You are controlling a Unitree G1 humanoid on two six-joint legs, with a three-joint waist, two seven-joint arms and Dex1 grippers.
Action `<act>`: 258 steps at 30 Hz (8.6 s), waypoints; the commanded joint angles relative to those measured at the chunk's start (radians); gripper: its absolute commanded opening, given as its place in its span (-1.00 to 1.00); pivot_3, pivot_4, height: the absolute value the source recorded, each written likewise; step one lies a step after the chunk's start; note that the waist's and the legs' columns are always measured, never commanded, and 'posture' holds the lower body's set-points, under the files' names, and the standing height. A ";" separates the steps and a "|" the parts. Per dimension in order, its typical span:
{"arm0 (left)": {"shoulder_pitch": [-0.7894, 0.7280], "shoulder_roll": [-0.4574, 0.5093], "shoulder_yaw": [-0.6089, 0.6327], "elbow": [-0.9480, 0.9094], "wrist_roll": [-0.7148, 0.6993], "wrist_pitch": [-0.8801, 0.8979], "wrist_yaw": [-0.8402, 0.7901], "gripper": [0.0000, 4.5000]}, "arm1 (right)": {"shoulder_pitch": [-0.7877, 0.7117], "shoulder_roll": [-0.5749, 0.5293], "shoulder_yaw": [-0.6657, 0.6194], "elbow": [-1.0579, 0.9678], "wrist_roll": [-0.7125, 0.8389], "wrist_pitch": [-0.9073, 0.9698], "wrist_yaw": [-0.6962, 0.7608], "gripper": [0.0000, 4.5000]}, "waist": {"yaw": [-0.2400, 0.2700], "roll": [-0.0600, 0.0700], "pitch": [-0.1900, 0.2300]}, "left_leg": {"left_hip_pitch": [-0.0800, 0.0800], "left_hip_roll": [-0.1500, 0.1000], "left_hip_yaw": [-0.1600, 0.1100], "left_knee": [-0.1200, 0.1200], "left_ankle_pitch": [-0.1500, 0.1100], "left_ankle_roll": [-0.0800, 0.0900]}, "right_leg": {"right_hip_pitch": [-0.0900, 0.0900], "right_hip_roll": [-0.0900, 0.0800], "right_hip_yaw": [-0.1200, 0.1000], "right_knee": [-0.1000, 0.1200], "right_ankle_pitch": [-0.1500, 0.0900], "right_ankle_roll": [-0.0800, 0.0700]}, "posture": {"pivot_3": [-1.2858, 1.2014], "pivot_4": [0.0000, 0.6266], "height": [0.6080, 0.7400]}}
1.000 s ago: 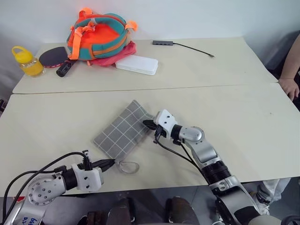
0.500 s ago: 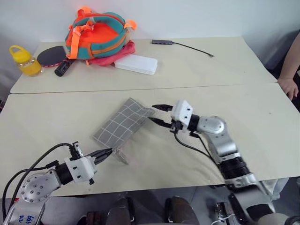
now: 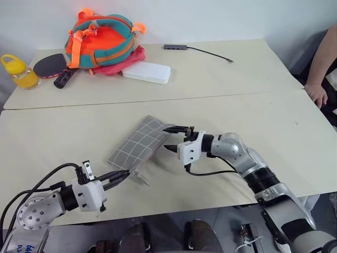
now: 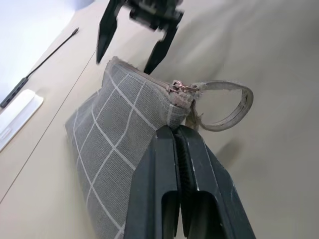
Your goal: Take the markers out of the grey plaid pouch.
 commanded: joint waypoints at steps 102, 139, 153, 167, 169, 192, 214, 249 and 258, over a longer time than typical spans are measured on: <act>-0.321 -0.125 -0.185 0.221 0.273 -0.071 0.208 -1.00 | 0.258 -0.195 -0.345 -0.848 1.247 1.584 0.327 0.09 | 0.037 -0.001 -0.001 | 0.000 0.000 -0.003 0.001 -0.001 0.002 | 0.002 0.000 -0.001 0.000 0.000 0.000 | 0.03 -0.52 1.00; -0.325 -0.049 -0.168 0.210 0.099 -0.121 0.106 -1.00 | 0.206 -0.219 -0.201 -0.572 0.872 1.282 0.336 -0.98 | 0.053 -0.002 -0.001 | -0.001 0.000 -0.001 0.001 -0.001 0.002 | 0.000 0.000 -0.001 -0.002 0.000 0.000 | 0.03 -0.52 1.00; -0.244 -0.012 -0.075 0.258 0.015 -0.170 0.063 -1.00 | 0.139 -0.312 -0.256 -0.317 0.762 1.076 0.437 -0.98 | 0.052 -0.001 -0.001 | -0.001 0.000 0.000 0.001 -0.001 0.002 | 0.000 0.000 -0.001 -0.002 0.000 0.000 | 0.03 -0.52 1.00; -0.271 -0.072 -0.114 0.268 -0.011 -0.117 0.047 -1.00 | 0.182 -0.296 -0.321 -0.415 0.867 1.166 0.473 -0.27 | 0.053 -0.001 -0.001 | -0.001 0.000 0.000 0.001 -0.001 0.002 | 0.000 0.000 -0.001 -0.002 0.000 0.000 | 0.03 -0.52 1.00; -0.273 -0.080 -0.113 0.266 -0.014 -0.115 0.046 -1.00 | 0.186 -0.306 -0.340 -0.438 0.890 1.200 0.477 0.02 | 0.053 -0.001 -0.001 | -0.001 0.000 0.000 0.001 -0.001 0.002 | 0.000 0.000 -0.001 -0.002 0.000 0.000 | 0.03 -0.52 1.00; -0.336 -0.147 -0.125 0.229 -0.085 -0.020 0.019 -1.00 | 0.255 -0.150 -0.140 -0.675 0.673 0.971 0.312 -0.98 | 0.055 -0.002 -0.001 | -0.001 -0.001 0.000 0.001 -0.001 0.002 | 0.001 0.000 -0.001 -0.002 0.000 0.000 | 0.03 -0.52 1.00; -0.400 -0.200 -0.184 0.163 -0.118 0.102 -0.021 -1.00 | 0.087 -0.205 -0.083 -0.439 0.296 0.517 0.277 0.21 | 0.048 -0.002 -0.001 | -0.001 0.000 0.000 0.003 -0.001 0.001 | 0.001 0.001 -0.001 0.000 0.000 0.000 | 0.03 -0.52 1.00; -0.364 -0.445 -0.172 0.123 -0.548 0.724 0.010 -1.00 | -0.042 -0.397 -0.043 -0.674 0.485 1.090 0.666 0.69 | 0.053 -0.002 0.000 | -0.001 0.000 -0.003 0.005 -0.001 0.002 | 0.003 0.001 -0.001 -0.001 0.000 0.000 | 0.03 -0.52 1.00; -0.326 -0.445 -0.201 0.128 -0.482 0.719 0.004 -1.00 | -0.035 -0.375 0.002 -0.637 0.398 1.039 0.626 0.41 | 0.055 -0.002 0.000 | -0.001 0.000 -0.003 0.006 -0.001 0.002 | 0.003 0.001 -0.001 -0.001 0.000 0.000 | 0.03 -0.52 1.00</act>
